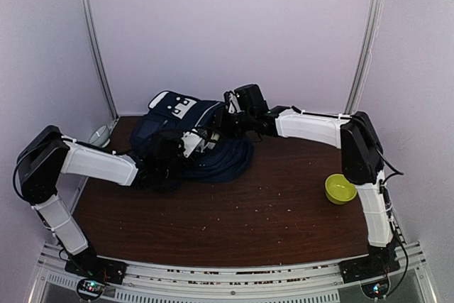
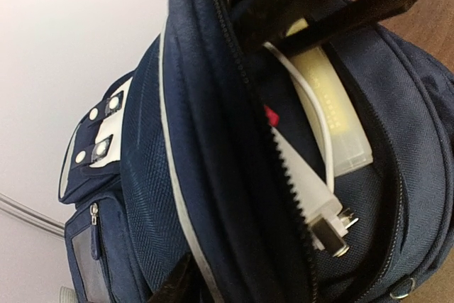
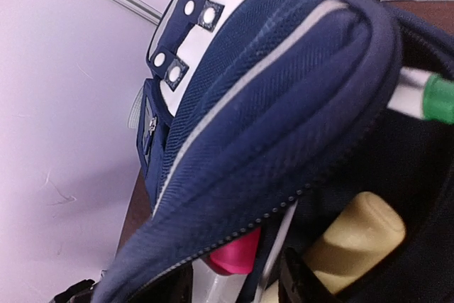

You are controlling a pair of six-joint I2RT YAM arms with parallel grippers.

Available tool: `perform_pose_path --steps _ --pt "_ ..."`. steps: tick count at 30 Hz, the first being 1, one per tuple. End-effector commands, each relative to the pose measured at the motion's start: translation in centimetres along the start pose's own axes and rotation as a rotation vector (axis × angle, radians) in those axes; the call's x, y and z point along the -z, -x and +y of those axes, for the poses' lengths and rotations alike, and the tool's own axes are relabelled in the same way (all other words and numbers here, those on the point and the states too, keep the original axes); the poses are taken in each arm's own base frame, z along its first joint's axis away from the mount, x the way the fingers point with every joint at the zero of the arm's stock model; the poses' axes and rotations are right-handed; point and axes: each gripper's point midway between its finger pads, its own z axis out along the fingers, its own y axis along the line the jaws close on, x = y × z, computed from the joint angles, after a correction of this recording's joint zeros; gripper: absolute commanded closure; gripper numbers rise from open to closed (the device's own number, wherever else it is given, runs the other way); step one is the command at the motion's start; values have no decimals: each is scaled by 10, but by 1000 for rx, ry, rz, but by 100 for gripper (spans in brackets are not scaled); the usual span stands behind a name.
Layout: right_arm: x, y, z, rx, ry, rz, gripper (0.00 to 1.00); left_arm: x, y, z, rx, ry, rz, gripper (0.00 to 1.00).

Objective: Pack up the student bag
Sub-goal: Adjust the charger in the upper front pocket of the bag, then adjust the student bag at the center of the board.

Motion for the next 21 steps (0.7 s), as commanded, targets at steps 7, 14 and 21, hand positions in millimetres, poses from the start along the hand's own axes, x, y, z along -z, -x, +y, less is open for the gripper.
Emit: perform_pose_path --steps 7,14,21 --pt "58 34 1 104 -80 -15 52 9 3 29 119 69 -27 58" --pt "70 29 8 124 -50 18 52 28 16 23 123 -31 -100 49" --pt "75 15 -8 124 -98 43 52 80 49 6 72 -263 -293 40"
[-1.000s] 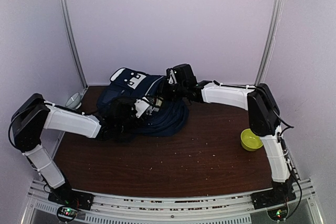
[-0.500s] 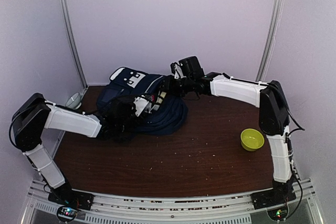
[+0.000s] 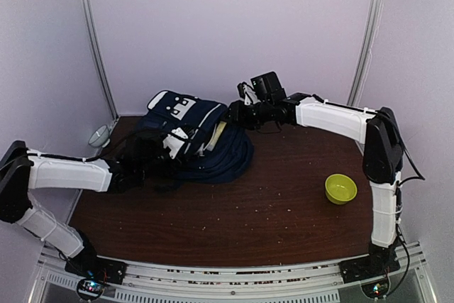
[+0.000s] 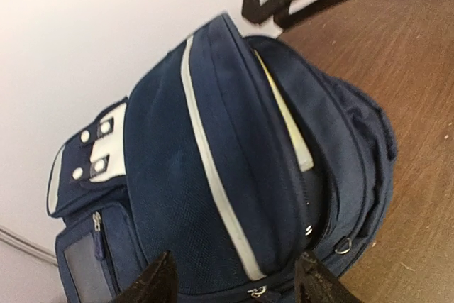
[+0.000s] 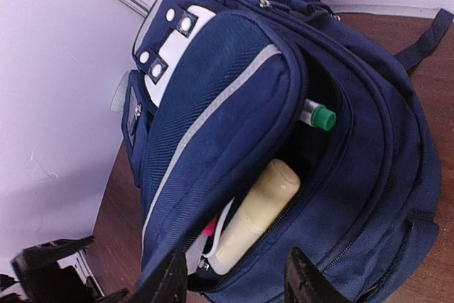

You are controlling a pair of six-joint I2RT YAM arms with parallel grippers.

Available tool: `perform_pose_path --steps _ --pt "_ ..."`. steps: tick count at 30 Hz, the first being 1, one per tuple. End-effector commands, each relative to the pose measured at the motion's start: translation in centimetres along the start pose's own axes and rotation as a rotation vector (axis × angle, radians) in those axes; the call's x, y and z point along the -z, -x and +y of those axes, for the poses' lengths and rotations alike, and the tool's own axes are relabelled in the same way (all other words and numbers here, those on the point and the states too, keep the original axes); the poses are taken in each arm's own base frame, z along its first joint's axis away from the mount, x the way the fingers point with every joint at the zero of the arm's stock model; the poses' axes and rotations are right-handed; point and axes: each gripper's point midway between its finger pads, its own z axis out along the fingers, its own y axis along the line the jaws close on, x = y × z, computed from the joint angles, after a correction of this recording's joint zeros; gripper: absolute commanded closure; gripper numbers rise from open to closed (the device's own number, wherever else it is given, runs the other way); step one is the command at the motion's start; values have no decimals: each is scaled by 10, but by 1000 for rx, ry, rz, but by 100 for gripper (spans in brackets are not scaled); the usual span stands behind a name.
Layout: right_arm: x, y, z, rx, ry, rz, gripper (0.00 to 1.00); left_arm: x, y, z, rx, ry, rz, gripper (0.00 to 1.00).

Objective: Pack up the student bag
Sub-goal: Adjust the student bag at the center of the board.

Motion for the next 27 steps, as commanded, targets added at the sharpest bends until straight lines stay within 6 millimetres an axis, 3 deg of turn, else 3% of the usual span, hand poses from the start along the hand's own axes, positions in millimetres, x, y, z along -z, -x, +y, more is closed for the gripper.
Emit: perform_pose_path --steps 1,4,9,12,15,17,20,23,27 --pt "12 -7 -4 16 -19 13 52 30 41 -4 -7 -117 -181 39" --pt "11 -12 -9 18 -32 21 52 39 44 5 33 -131 -181 39" --pt "12 -10 -8 24 -30 16 54 33 21 70 350 -5 -94 36" --pt "17 -7 -10 33 -36 5 55 29 -18 110 551 109 7 19" --pt "23 6 -16 30 -51 -29 63 30 -64 143 728 212 93 8" --pt "24 22 -24 24 -77 -74 66 34 -89 163 835 271 114 3" --pt "20 45 -39 -14 -93 -143 72 36 -111 190 969 303 85 2" --pt "10 62 -49 -59 -89 -185 73 28 -121 204 1012 296 85 2" --pt "-12 72 -48 -79 -51 -182 74 7 -138 211 1071 255 119 11"
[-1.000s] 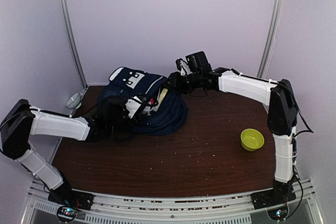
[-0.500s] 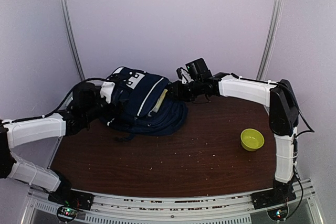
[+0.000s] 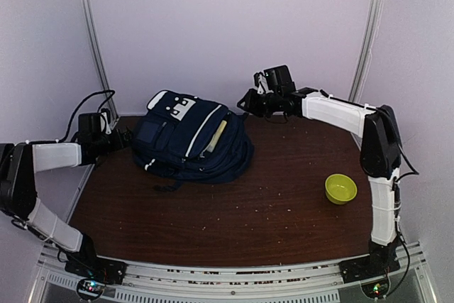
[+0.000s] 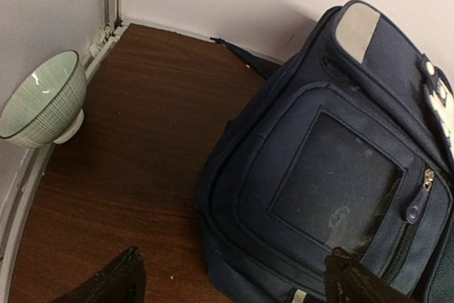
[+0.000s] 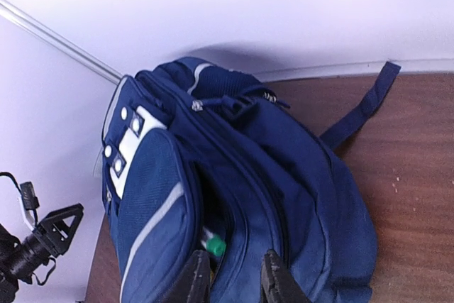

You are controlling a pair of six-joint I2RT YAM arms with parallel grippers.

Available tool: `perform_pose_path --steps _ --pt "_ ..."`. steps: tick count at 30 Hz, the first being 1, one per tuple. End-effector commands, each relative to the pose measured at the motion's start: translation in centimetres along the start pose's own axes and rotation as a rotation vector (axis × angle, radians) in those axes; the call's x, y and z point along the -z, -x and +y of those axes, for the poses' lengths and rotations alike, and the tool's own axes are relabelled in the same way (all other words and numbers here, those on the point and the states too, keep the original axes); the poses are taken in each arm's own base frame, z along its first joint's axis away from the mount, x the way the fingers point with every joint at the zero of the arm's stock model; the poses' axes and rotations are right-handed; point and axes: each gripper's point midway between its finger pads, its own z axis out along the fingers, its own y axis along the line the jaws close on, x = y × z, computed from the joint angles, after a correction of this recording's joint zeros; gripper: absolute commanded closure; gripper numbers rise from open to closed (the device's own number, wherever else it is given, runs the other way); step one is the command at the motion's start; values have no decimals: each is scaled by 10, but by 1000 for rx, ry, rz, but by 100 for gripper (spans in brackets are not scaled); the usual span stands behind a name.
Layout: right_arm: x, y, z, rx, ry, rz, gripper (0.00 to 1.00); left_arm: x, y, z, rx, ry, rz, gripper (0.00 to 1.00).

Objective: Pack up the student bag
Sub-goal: Adjust the student bag at the center of the board.

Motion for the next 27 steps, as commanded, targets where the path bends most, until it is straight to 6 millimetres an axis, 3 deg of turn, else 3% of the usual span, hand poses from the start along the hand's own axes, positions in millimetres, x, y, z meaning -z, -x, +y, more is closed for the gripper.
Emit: perform_pose_path --steps 1,6,11,16,21,27 --pt "-25 16 6 -38 44 -41 74 -22 17 -12 87 -104 -8 13" --pt "-37 11 13 -74 78 -24 77 -46 11 -18 108 -158 9 16" --pt "-42 7 17 -98 99 -24 87 -63 6 -34 122 -268 9 17" --pt "-54 -16 32 -114 143 27 90 -71 -15 -57 84 -311 45 19" --pt "-57 -31 47 -146 180 45 90 -72 -35 -69 88 -332 59 19" --pt "-56 -33 49 -142 172 45 91 -59 -41 -72 105 -342 28 22"
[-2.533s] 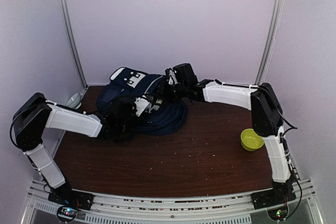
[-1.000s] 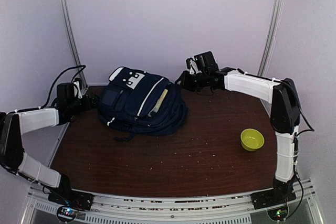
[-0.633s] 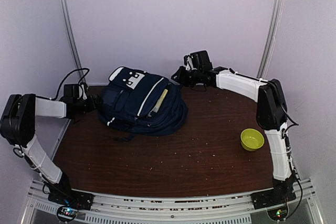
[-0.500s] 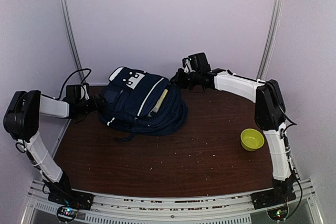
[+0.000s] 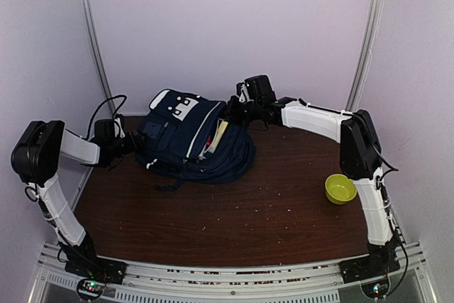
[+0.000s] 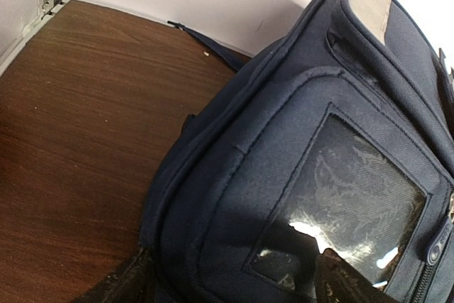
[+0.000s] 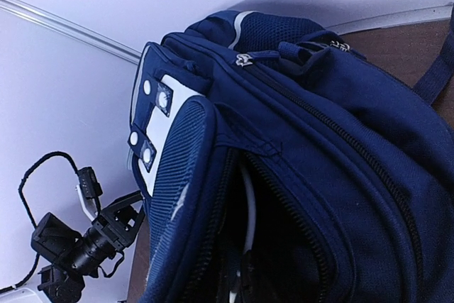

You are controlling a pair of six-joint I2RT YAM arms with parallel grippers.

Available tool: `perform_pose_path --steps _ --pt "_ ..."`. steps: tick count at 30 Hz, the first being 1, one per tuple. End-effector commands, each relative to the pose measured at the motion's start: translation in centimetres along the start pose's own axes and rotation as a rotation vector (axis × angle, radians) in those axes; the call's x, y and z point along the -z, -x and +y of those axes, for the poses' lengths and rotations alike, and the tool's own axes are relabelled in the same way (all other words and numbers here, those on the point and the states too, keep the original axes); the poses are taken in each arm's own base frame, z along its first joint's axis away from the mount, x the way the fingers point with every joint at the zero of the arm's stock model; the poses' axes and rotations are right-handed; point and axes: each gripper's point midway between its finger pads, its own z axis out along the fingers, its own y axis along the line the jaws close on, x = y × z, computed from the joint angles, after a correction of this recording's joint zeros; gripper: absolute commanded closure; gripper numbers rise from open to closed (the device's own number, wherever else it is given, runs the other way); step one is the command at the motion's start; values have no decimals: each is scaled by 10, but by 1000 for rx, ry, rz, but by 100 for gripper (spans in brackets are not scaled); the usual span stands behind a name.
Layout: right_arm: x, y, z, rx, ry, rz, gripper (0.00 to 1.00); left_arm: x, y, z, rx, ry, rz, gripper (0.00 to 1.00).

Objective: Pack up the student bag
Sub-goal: Adjust the student bag at the center of the board.

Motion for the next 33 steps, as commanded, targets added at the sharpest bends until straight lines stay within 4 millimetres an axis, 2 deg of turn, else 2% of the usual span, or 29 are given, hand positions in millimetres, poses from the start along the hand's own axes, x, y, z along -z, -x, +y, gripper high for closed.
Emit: perform_pose_path --steps 1,5,11,15,17,19,23,25,28,30,33 --pt "-1 0 12 16 37 -10 91 10 -15 -47 -15 -163 0 22" --pt "16 15 4 39 -4 -50 90 25 -13 -43 -30 -132 -27 23" --pt "58 52 2 94 -58 -144 85 41 -4 -40 -72 -83 -56 21" --pt "80 58 -1 151 -113 -162 80 37 5 -40 -93 -72 -35 15" --pt "88 56 -2 166 -127 -160 78 36 14 -31 -86 -45 -34 11" --pt "95 48 -7 177 -143 -144 77 34 23 -18 -71 -8 -31 3" --pt "104 25 -22 191 -179 -101 73 24 37 5 -53 31 5 2" --pt "104 8 -33 180 -185 -63 70 14 41 4 -64 10 32 2" --pt "95 -21 -51 139 -180 7 69 -4 38 -8 -55 -86 73 2" --pt "88 -41 -62 115 -185 49 69 -13 30 -1 -35 -82 86 2" --pt "81 -65 -67 113 -185 93 68 -21 18 9 -27 -59 95 2"
